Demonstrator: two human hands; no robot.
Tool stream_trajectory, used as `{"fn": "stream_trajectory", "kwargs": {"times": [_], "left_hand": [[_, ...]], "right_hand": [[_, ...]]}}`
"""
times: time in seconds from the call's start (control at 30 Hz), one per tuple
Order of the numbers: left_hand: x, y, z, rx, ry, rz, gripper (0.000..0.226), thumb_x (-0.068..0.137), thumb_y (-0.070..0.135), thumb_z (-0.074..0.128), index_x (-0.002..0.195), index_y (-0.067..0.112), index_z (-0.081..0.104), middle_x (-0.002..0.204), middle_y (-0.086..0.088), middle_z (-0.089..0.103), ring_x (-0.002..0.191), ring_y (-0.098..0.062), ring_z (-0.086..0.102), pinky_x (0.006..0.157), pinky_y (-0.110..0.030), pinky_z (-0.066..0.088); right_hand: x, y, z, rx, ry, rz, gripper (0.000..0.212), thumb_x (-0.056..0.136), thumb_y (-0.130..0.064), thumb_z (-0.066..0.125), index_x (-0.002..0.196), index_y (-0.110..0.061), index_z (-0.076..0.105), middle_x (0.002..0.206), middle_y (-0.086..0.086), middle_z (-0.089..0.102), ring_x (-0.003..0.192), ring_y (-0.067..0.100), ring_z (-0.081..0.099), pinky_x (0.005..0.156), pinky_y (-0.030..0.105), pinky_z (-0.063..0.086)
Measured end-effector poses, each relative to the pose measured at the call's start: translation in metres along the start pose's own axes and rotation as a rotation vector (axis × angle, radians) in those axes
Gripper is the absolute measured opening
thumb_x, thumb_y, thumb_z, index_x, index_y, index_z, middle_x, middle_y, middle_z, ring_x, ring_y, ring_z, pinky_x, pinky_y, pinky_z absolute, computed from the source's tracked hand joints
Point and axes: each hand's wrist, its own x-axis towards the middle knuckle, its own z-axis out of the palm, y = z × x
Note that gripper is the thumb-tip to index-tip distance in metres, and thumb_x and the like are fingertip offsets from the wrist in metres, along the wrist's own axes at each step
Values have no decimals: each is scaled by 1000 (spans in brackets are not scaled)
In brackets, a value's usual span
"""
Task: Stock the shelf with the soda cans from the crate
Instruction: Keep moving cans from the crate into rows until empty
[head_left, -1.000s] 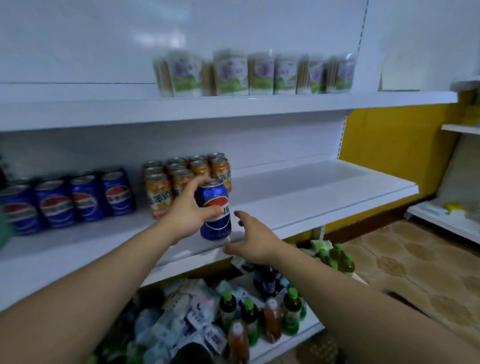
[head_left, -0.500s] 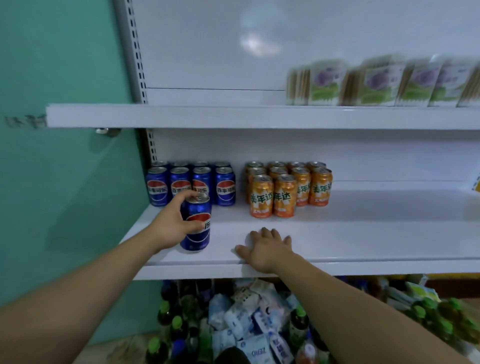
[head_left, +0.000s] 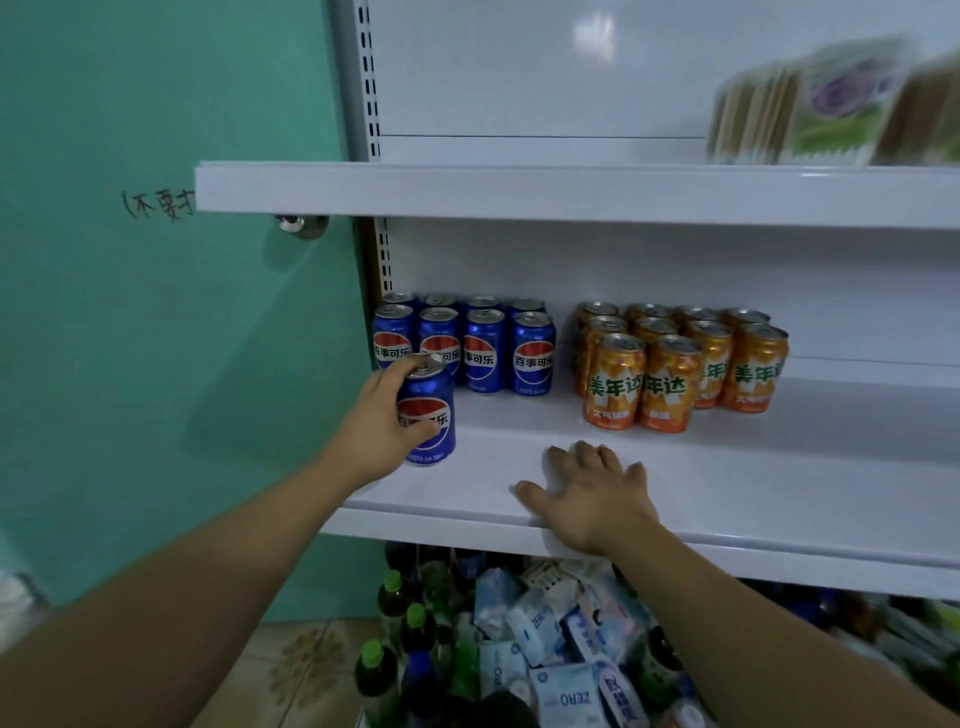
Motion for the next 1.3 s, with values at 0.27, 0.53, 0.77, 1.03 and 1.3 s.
{"fn": "stream_trajectory", "kwargs": {"times": [0.27,0.53,0.77,1.03,1.3], "left_hand": [[35,-21,-15,102,136,-86,69,82,-3,66,140,23,38,132,-17,42,105,-25,49,96,-35,42],[64,-40,-9,71,188,-126,75,83,-7,62,146,21,31,141,-15,38,119,-32,50,92,-34,44],[85,-52,-6,62,185,-147,79,85,-4,63,150,19,23,149,-10,34,129,-28,43,94,-28,37],[95,-55,-7,17,135,-166,86,80,-4,68,149,25,25,147,-6,38,128,-24,46,98,-34,41],[57,-25,-14,78,127,-166,92,79,4,72,152,22,18,148,-11,32,126,-30,46,101,-37,41]], "right_hand": [[0,1,1,29,-5,19,80,85,-77,20,150,-31,21,160,2,15,145,25,12,114,56,12],[-3,-1,-2,34,-9,18,78,87,-76,20,151,-32,18,161,2,12,147,24,8,116,55,10],[-5,-3,-5,45,-15,21,76,89,-74,21,151,-32,18,160,0,12,146,23,9,116,53,8],[-7,-4,-6,50,-10,29,75,89,-74,22,151,-31,19,160,0,14,146,23,9,116,53,9],[-8,0,-6,76,-9,2,76,89,-74,25,151,-31,25,161,2,16,147,22,12,117,53,9]]}}
